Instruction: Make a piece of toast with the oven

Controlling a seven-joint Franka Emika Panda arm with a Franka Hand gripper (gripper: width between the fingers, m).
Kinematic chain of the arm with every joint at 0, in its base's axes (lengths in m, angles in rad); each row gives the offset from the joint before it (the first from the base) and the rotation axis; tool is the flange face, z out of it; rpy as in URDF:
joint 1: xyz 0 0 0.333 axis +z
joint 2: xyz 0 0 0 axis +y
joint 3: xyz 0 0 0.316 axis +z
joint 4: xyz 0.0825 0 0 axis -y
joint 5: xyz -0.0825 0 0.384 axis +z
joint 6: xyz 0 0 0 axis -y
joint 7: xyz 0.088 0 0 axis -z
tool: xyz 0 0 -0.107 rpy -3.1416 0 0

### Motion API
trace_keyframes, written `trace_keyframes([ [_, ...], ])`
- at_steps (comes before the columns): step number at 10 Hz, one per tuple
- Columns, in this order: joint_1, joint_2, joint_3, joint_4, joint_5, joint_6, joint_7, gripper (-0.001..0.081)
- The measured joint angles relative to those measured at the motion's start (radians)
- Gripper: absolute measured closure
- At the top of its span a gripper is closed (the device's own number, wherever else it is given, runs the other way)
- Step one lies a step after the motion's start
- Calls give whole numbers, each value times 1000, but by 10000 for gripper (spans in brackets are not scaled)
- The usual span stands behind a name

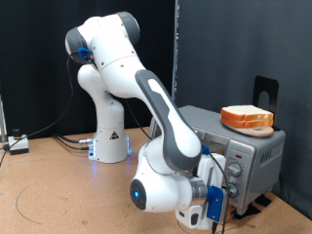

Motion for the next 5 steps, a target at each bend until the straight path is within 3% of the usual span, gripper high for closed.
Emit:
trace_keyframes([
  [3, -47, -1, 31, -69, 155, 38, -289, 706],
  [5, -53, 3, 33, -76, 181, 31, -349, 706],
])
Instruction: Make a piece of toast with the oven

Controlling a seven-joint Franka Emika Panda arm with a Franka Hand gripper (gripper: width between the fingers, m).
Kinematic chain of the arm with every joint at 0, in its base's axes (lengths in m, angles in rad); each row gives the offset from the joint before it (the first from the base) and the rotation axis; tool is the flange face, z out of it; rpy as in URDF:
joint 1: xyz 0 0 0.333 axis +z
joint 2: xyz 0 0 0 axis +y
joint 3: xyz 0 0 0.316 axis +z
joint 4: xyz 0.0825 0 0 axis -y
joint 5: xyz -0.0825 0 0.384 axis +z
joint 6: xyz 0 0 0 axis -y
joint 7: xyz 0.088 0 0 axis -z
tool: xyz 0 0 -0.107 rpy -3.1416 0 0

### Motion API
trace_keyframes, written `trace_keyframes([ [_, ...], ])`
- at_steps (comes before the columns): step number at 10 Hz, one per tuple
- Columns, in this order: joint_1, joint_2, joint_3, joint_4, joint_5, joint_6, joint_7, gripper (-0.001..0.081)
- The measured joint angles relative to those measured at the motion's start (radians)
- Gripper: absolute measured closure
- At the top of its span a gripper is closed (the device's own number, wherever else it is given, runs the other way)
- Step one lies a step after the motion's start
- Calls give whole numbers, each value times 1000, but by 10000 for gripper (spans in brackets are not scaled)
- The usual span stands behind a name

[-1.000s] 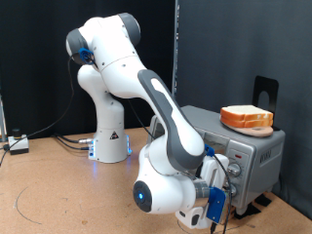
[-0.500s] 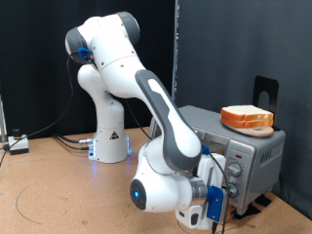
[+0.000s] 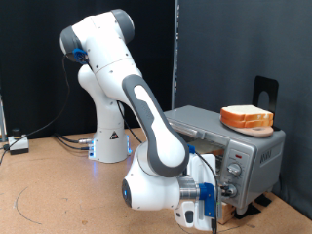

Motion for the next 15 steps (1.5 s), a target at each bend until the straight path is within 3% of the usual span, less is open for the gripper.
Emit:
trace_keyframes([
  [7, -23, 45, 0, 5, 45, -62, -171, 706],
  [14, -24, 50, 0, 10, 38, -68, -158, 706],
  [15, -24, 48, -1, 16, 29, -67, -142, 671],
])
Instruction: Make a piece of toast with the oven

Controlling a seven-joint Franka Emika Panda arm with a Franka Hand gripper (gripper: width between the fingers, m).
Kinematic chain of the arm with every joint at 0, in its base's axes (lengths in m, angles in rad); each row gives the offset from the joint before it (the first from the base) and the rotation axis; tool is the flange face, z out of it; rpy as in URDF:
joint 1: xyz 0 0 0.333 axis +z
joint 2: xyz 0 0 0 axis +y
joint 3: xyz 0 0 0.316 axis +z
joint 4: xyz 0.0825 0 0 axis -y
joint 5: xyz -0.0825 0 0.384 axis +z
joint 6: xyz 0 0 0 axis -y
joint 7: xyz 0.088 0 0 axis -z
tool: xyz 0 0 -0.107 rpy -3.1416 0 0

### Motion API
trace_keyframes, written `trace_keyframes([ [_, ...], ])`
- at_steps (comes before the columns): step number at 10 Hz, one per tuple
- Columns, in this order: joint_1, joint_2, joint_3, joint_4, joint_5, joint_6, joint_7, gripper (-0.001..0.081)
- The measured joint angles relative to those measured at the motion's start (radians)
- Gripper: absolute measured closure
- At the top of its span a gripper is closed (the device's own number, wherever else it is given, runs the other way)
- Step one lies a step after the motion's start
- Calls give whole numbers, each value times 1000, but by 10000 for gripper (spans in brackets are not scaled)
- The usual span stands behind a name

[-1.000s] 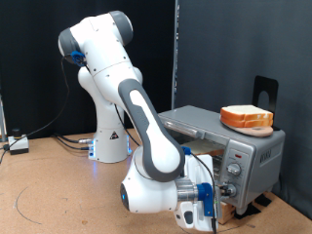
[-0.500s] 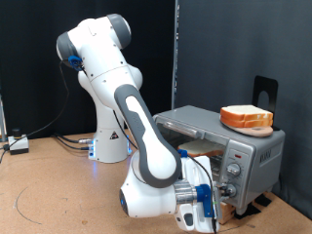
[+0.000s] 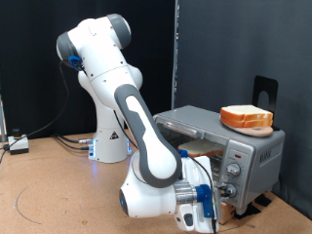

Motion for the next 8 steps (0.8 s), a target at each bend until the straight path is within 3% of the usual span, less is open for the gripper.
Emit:
trace_keyframes([
  [1, 1, -7, -3, 8, -33, 0, 46, 671],
  [3, 6, -27, -15, 20, -107, 5, 146, 306],
  [4, 8, -36, -21, 28, -140, 11, 186, 306],
  [5, 8, -47, -27, 36, -163, 20, 221, 170],
  [6, 9, -57, -35, 46, -184, 28, 263, 170],
  [7, 9, -70, -46, 61, -208, 28, 325, 36],
  [8, 8, -80, -55, 75, -228, 27, 380, 9],
])
